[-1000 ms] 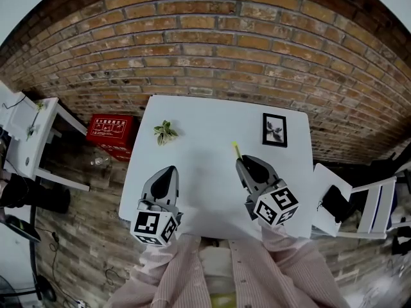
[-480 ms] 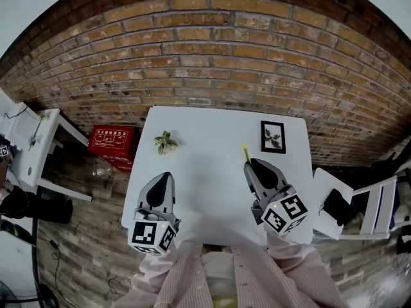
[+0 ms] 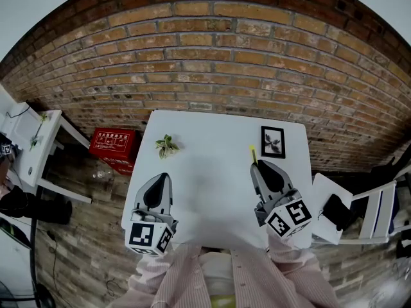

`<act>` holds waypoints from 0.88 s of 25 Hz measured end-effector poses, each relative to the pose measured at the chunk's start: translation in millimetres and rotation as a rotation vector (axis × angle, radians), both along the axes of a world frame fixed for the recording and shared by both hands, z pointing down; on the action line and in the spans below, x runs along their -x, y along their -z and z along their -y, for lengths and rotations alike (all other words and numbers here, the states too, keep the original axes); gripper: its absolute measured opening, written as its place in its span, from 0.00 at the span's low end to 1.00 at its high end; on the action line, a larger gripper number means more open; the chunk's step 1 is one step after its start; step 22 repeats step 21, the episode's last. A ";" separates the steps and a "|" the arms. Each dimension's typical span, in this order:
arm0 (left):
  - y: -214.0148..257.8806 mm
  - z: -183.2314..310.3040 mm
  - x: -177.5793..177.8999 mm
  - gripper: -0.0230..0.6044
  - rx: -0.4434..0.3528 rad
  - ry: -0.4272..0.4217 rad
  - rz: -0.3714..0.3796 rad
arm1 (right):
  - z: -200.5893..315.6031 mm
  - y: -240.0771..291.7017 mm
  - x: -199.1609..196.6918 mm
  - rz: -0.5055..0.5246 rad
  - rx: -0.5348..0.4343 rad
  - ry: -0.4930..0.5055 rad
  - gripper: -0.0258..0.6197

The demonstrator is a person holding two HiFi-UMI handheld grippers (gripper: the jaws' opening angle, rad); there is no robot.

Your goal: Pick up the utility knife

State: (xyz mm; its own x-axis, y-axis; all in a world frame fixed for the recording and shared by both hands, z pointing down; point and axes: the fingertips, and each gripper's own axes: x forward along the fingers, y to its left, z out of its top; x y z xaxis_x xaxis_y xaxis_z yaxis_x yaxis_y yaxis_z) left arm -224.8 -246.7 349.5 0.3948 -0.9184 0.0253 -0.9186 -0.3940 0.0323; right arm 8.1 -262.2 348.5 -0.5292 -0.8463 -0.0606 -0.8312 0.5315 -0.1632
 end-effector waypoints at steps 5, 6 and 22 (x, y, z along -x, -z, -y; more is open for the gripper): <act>0.0 1.8 2.6 0.02 0.000 0.006 0.012 | 1.4 2.5 -2.5 0.000 -0.005 -0.011 0.13; -0.2 2.1 3.3 0.02 0.000 0.006 0.013 | 1.6 2.6 -2.7 0.000 -0.005 -0.013 0.13; -8.4 5.2 1.8 0.02 0.011 0.008 0.037 | 3.8 -2.9 -4.3 -0.008 0.002 -0.016 0.13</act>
